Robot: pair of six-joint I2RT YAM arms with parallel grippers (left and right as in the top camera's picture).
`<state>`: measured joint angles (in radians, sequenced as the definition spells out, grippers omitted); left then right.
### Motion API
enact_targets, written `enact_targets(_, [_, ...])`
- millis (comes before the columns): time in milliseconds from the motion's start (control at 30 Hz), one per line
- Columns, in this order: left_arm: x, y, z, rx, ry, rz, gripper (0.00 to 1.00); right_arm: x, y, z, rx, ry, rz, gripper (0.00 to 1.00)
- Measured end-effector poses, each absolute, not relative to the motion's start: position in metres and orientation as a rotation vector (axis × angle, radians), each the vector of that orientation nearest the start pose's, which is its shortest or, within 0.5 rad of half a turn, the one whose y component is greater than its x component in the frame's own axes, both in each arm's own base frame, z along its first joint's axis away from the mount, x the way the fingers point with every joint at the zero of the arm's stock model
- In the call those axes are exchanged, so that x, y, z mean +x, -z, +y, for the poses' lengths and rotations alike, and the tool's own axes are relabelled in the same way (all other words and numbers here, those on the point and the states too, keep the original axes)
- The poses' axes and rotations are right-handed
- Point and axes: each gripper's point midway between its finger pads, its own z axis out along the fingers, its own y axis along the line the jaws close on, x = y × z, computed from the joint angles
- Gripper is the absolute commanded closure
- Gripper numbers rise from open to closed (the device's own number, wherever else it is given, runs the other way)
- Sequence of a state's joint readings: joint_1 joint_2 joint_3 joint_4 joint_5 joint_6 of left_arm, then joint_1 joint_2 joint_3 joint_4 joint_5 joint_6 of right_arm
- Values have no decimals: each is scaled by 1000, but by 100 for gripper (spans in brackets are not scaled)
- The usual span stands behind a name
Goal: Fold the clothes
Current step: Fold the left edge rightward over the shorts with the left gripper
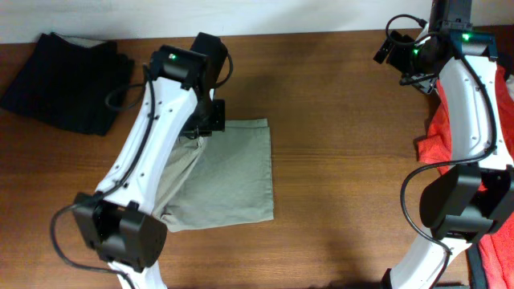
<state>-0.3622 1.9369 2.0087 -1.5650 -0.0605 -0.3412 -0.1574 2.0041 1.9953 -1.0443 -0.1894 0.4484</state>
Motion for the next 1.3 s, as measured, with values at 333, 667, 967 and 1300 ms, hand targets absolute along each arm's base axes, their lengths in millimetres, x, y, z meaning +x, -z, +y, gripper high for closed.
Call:
enact_targets(333, [340,-189,-172,185,93,3020,100,495,-200,-46,722,-349,2535,1])
enact_targets(667, [346,-223,-136,116,-75,2945,100,495,-200,-46,723,-349,2535,1])
enact_targets(967, [330,-254,-138,146,-44,2883,100,495,-200,-46,722,-349,2535,1])
enact_targets(1300, [322,-255,-165,274,1,2865,100,495,-200,-46,723,-349,2535,1])
